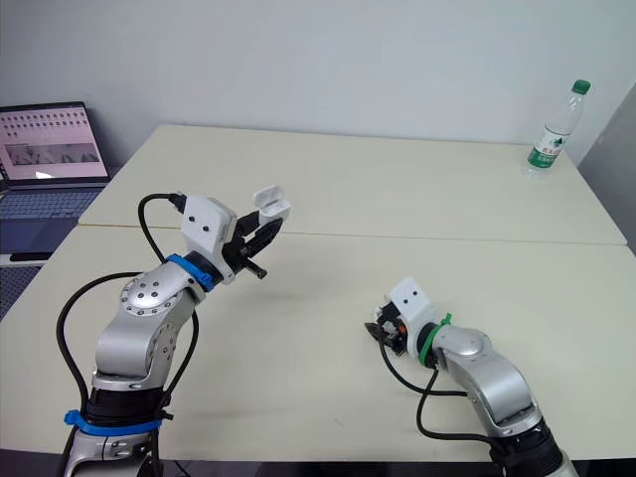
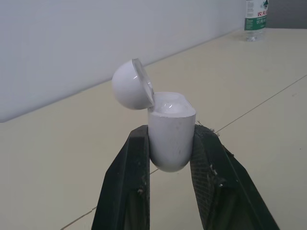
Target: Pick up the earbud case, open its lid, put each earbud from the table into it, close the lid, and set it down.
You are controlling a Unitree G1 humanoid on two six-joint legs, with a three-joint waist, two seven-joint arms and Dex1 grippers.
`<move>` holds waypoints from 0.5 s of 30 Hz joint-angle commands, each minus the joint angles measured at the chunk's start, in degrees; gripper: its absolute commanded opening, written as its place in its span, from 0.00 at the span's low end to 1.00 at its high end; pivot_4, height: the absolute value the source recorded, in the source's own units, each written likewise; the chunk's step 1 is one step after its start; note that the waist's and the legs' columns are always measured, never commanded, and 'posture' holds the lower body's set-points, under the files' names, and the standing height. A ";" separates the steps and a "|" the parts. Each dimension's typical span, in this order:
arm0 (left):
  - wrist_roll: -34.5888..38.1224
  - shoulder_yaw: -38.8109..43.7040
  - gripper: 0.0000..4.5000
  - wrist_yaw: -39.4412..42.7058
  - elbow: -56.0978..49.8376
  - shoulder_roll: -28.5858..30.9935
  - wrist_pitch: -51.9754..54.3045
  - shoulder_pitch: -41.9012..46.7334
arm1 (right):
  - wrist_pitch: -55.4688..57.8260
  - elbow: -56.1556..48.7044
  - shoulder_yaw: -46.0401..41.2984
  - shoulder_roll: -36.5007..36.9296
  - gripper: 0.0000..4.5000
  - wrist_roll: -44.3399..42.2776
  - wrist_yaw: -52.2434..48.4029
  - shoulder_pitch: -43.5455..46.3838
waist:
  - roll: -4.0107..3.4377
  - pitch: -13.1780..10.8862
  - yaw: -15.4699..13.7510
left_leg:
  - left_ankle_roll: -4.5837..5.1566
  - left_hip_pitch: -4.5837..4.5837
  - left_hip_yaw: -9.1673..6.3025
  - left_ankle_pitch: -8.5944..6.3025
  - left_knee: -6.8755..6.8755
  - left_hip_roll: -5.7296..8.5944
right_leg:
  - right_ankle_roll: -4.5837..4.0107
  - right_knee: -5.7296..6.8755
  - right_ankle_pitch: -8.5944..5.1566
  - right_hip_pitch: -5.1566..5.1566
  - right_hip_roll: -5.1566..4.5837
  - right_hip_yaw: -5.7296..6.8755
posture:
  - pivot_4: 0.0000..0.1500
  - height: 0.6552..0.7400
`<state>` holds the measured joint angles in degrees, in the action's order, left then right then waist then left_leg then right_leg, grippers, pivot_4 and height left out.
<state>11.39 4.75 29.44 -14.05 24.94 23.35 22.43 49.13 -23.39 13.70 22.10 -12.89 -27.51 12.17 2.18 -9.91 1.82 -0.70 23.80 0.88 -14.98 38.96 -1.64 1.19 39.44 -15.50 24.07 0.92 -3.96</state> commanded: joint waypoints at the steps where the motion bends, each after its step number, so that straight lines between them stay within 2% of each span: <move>1: 0.34 0.40 0.17 -0.06 -1.51 0.68 -1.33 1.36 | -0.62 0.89 0.98 -0.76 0.58 -1.00 -1.29 0.92 | 0.00 0.00 0.02 | 0.00 0.00 0.01 0.00 0.00 0.00 | 0.00 0.00 0.00 0.00 0.00 -0.01 | 1.00 1.00; 15: 0.13 0.37 0.17 -0.30 -1.99 0.77 -1.42 0.79 | -4.58 5.56 2.95 -0.87 0.58 0.79 -2.72 2.29 | 0.01 0.02 0.06 | 0.00 -0.03 0.01 0.00 0.00 -0.01 | 0.00 0.00 0.00 -0.01 0.01 0.00 | 1.00 1.00</move>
<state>11.37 4.73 29.41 -13.99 25.07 23.27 22.77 44.73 -18.58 15.53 21.14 -12.36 -29.44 14.58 2.19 -9.89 1.89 -0.70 23.78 0.89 -14.98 38.96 -1.64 1.18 39.44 -15.50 24.05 0.93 -3.96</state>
